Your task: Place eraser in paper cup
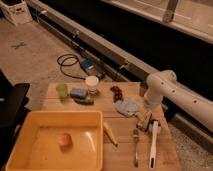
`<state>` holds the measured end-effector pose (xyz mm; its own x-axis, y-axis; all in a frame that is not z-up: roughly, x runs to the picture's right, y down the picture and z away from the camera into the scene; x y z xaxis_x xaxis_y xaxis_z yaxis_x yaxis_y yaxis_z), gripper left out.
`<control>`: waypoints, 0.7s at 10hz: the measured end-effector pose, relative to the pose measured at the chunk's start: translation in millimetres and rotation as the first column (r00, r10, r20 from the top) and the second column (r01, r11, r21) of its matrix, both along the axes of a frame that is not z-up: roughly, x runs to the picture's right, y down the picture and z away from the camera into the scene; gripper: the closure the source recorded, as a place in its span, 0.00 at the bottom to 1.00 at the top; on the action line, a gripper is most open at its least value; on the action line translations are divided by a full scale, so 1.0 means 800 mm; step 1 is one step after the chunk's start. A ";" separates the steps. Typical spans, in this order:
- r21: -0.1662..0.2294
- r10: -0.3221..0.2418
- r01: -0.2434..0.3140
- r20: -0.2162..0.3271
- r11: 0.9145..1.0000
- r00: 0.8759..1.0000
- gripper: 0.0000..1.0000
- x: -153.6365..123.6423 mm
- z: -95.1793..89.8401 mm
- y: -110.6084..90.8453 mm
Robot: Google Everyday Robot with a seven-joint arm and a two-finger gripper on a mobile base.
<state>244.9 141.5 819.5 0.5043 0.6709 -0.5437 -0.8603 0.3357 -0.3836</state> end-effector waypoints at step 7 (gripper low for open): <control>-0.027 0.068 -0.072 -0.118 0.997 0.991 0.37 0.019 0.020 0.012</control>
